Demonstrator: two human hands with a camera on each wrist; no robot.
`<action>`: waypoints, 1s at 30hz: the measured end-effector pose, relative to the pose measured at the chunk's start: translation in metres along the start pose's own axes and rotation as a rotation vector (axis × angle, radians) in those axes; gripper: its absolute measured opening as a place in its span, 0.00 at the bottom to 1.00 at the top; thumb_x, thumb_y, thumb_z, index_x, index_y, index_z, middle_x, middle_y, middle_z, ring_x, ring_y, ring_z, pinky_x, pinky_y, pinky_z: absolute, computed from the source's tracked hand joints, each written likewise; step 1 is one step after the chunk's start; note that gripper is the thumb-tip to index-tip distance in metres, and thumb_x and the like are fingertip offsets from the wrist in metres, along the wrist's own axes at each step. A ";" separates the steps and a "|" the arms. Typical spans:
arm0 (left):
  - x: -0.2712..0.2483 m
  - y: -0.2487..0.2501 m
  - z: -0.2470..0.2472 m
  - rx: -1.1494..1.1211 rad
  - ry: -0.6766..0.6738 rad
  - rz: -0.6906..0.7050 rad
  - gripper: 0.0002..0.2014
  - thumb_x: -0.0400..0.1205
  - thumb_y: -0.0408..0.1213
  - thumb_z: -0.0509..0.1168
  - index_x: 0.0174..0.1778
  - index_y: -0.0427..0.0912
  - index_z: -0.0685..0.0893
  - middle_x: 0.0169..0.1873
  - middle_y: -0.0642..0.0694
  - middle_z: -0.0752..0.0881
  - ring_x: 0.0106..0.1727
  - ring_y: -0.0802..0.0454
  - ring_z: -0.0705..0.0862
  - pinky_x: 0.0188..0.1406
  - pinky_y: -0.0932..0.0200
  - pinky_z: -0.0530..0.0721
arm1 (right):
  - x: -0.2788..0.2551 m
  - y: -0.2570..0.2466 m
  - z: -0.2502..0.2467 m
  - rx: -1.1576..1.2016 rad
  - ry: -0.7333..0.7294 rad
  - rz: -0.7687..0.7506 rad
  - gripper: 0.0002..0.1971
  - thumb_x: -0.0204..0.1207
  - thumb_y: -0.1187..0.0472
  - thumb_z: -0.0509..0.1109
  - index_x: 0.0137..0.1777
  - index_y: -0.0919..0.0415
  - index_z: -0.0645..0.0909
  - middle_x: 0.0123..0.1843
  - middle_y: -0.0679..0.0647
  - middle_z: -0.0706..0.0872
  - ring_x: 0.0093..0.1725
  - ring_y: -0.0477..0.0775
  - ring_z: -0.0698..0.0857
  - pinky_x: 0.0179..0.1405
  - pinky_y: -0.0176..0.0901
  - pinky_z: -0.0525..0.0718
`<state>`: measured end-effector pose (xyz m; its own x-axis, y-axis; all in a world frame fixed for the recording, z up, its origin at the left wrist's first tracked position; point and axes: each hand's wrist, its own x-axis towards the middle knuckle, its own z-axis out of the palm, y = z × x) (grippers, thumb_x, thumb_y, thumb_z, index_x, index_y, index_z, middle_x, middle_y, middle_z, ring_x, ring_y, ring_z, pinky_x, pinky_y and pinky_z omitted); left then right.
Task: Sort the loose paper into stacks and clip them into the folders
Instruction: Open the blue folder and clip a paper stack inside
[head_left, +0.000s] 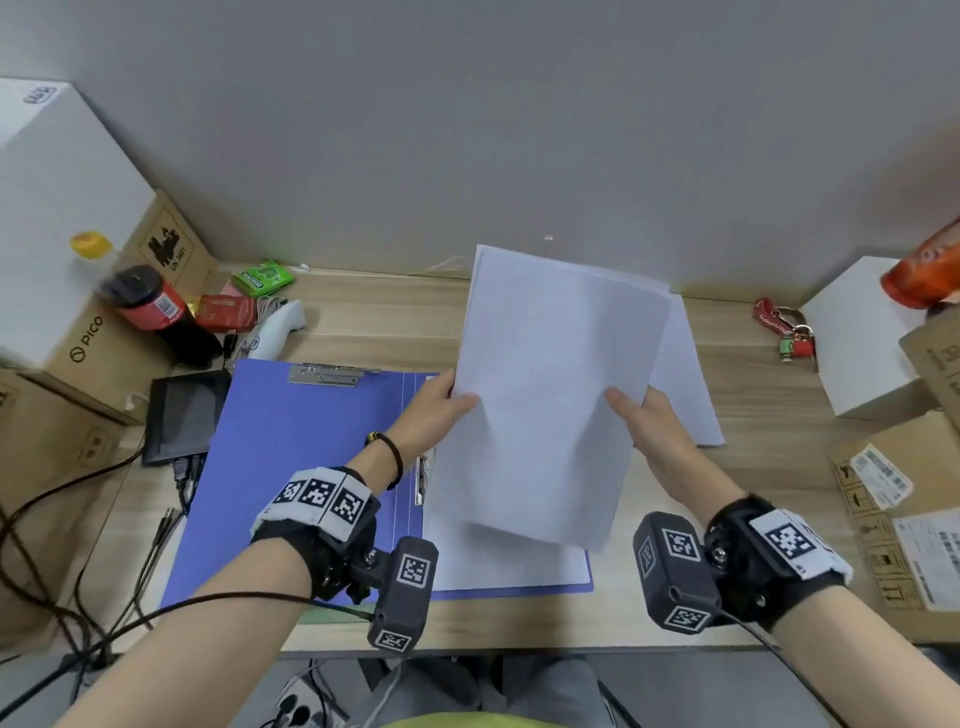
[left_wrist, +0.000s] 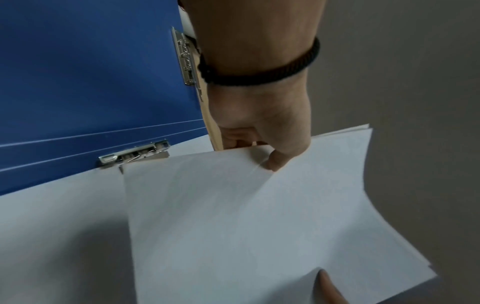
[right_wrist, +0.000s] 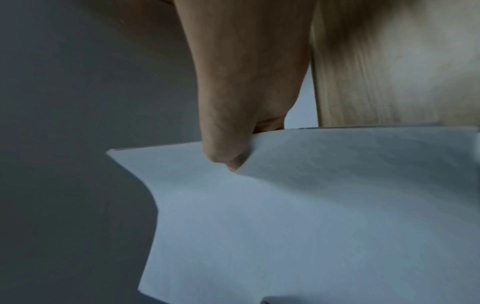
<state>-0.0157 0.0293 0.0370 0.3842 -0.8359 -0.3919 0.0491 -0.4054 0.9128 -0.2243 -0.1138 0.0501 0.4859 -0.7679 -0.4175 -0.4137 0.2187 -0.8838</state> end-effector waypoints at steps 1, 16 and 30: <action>-0.002 -0.004 -0.001 0.010 -0.018 -0.021 0.15 0.85 0.33 0.57 0.66 0.53 0.77 0.56 0.58 0.86 0.53 0.61 0.86 0.44 0.67 0.84 | -0.001 0.005 0.003 -0.006 -0.017 0.027 0.14 0.85 0.57 0.59 0.69 0.52 0.77 0.59 0.46 0.86 0.58 0.50 0.85 0.54 0.46 0.81; -0.028 -0.124 -0.071 -0.103 0.437 -0.451 0.21 0.83 0.25 0.54 0.72 0.40 0.76 0.65 0.41 0.82 0.61 0.39 0.81 0.59 0.48 0.82 | 0.006 0.095 0.026 -0.009 -0.047 0.593 0.11 0.81 0.62 0.62 0.37 0.58 0.79 0.37 0.54 0.83 0.35 0.53 0.79 0.35 0.40 0.74; -0.025 -0.123 -0.059 -0.088 0.396 -0.468 0.22 0.86 0.24 0.54 0.78 0.37 0.68 0.72 0.38 0.76 0.62 0.43 0.77 0.58 0.55 0.74 | 0.017 0.083 0.025 -0.025 -0.021 0.324 0.13 0.83 0.69 0.59 0.63 0.61 0.78 0.49 0.57 0.85 0.42 0.56 0.82 0.39 0.43 0.79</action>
<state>0.0228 0.1214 -0.0587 0.6159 -0.3690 -0.6960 0.3648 -0.6495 0.6671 -0.2305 -0.0935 -0.0355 0.3415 -0.6484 -0.6804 -0.5680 0.4344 -0.6991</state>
